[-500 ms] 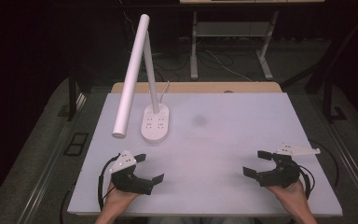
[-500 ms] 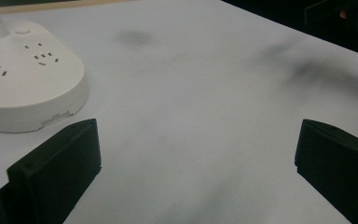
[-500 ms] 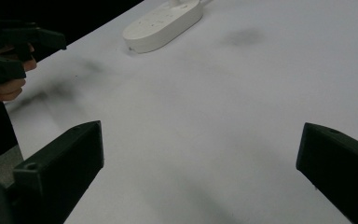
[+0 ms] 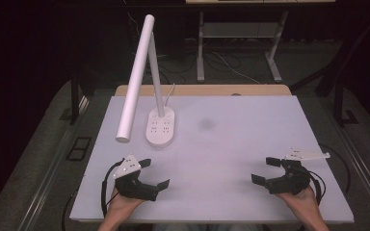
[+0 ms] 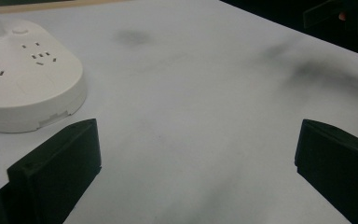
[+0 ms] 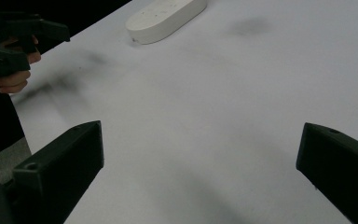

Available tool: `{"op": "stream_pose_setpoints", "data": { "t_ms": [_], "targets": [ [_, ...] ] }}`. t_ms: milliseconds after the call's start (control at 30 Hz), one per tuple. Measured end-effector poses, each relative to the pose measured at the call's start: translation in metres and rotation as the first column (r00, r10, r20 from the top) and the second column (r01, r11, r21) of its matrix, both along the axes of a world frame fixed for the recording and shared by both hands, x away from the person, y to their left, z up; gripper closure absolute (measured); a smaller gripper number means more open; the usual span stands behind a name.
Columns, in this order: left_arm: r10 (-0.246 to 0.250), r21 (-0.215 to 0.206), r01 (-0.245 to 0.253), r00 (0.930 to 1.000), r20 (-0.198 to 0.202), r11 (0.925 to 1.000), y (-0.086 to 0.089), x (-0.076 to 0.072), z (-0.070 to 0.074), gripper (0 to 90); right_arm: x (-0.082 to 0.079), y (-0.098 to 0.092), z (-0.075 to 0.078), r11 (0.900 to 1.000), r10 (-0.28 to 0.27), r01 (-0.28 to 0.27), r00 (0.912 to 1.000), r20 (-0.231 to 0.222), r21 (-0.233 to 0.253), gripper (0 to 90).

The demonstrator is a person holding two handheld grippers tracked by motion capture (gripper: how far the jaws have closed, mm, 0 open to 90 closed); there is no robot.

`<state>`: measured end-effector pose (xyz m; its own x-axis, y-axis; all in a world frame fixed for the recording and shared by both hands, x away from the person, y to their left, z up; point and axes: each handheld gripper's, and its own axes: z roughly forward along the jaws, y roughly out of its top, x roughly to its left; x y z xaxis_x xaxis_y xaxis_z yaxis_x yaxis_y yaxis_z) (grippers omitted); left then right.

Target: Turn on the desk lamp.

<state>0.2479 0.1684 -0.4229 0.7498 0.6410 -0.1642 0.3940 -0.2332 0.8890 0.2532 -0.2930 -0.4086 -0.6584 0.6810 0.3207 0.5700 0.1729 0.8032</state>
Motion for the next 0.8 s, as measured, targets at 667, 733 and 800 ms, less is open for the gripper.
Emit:
{"op": "stream_pose_setpoints", "data": {
  "t_ms": [667, 733, 800],
  "targets": [
    [-0.019, -0.003, 0.019, 0.9997, -0.011, 0.9998, -0.0021, 0.0012, -0.002, 0.0, 0.0017, 0.0058, 0.0059, 0.998, 0.023, -0.023, 0.9997, -0.012, -0.054, 0.4],
    [-0.023, -0.005, 0.023, 0.9997, -0.012, 0.9997, -0.0027, 0.0006, -0.0021, 0.0, 0.0035, 0.007, 0.007, 0.997, 0.027, -0.027, 0.9996, -0.009, -0.067, 0.4],
    [-0.024, -0.003, 0.024, 0.9997, -0.011, 0.9997, -0.0028, 0.0002, -0.0021, 0.0, 0.0048, 0.0085, 0.009, 0.997, 0.029, -0.03, 0.9994, -0.017, -0.068, 0.4]
  ]
}}
